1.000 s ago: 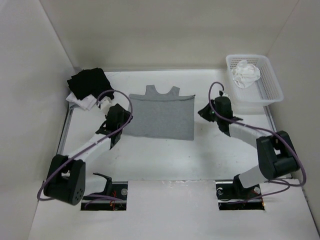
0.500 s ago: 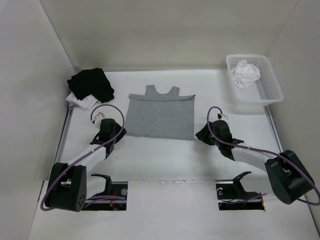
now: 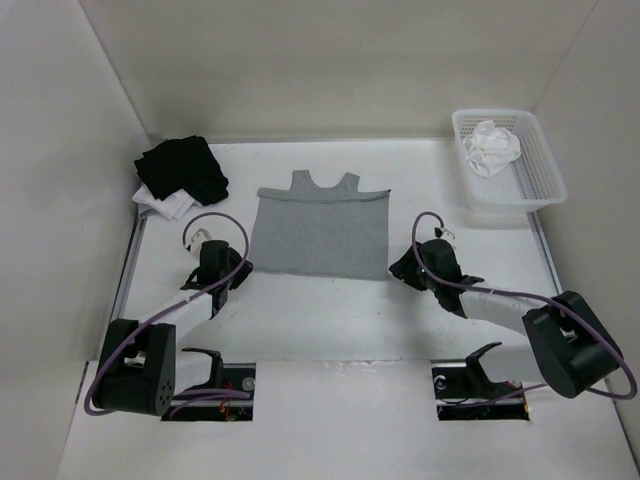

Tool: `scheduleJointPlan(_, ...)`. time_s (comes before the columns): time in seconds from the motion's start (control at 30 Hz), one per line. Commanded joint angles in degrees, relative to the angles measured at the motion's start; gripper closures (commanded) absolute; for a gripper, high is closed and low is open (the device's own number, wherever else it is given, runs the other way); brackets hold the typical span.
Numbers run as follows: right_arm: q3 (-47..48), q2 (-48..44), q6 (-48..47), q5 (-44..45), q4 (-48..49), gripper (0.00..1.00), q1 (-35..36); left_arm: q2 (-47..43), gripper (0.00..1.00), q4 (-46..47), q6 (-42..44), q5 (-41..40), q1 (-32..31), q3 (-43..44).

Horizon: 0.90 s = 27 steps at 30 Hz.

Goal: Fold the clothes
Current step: Fold the tank top

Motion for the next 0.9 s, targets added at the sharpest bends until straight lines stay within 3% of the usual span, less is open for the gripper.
scheduleJointPlan(0.0, 1.62, 1.78, 1.63, 0.90, 1.51, 0.51, 0.70, 0.37, 0.74, 2.71, -0.16, -0.59, 1.31, -0.94)
scheduleJointPlan(0.2, 2.15, 2.23, 2.07, 0.46, 0.98, 0.48, 1.40, 2.92, 0.81, 7.46, -0.77, 1.08, 2.63, -2.09)
scheduleJointPlan(0.4, 2.24, 2.05, 2.69, -1.04, -0.77, 0.53, 1.40, 2.75, 0.90, 8.52, -0.24, 1.52, 2.89, -2.35)
scheduleJointPlan(0.67, 1.80, 1.87, 3.04, -1.39, -1.22, 0.52, 2.02, 3.81, 0.95, 10.36, -0.07, 1.52, 2.54, -2.35)
scheduleJointPlan(0.77, 2.24, 2.40, 3.04, -2.18, -1.31, 0.51, 2.46, 3.01, 0.95, 10.11, -0.07, 1.69, 2.28, -2.61)
scheduleJointPlan(0.87, 2.24, 2.40, 3.22, -2.44, -1.39, 0.50, 2.46, 1.87, 0.88, 8.44, 0.02, 2.13, 2.80, -2.96)
